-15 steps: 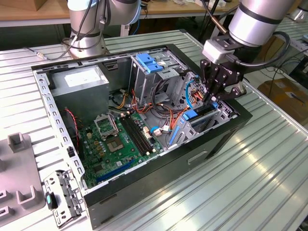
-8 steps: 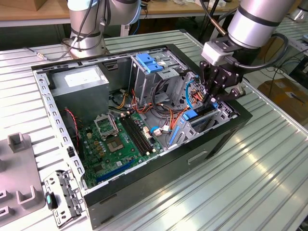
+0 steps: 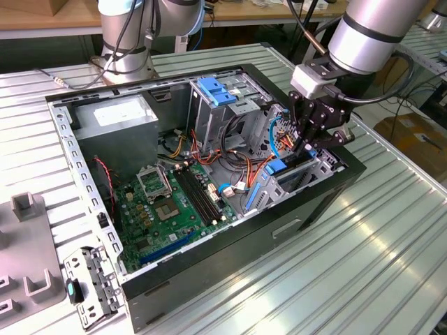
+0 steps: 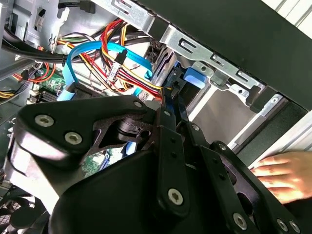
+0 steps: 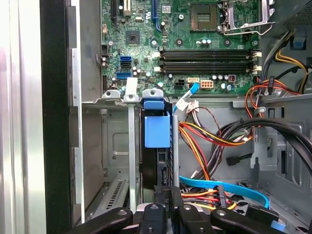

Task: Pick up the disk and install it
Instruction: 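Insert the first disk wire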

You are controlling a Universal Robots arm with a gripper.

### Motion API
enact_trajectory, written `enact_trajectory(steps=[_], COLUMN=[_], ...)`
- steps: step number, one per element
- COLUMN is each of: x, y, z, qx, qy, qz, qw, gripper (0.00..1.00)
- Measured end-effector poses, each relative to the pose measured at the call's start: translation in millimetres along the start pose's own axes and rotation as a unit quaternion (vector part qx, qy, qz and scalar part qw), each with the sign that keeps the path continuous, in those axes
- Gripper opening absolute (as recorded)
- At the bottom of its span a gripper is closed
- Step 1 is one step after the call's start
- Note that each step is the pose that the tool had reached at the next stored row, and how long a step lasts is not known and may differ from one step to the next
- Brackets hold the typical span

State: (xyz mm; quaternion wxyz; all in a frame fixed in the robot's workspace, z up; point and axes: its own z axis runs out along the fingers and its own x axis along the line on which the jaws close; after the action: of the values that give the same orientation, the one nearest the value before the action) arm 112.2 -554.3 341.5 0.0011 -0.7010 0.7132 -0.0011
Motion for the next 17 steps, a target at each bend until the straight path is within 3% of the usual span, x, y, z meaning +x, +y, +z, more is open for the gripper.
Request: enact_trajectory(steps=[7,9,13,16,17], x=[0.0,0.0,0.0,0.0,0.0], y=[0.0,0.0,0.0,0.0,0.0], z=[0.4,-2.0,-11.1,-11.1,-11.2], qx=[0.0000,0.0000,0.0001,0.0001,0.0001], qy=[-0.0005,-0.0002,-0.0001,-0.0003,-0.0002], qz=[0.000,0.000,0.000,0.000,0.000], qw=[1.00000,1.00000,1.00000,1.00000,1.00000], gripper=[0.16,0.30,0.30,0.29,0.22])
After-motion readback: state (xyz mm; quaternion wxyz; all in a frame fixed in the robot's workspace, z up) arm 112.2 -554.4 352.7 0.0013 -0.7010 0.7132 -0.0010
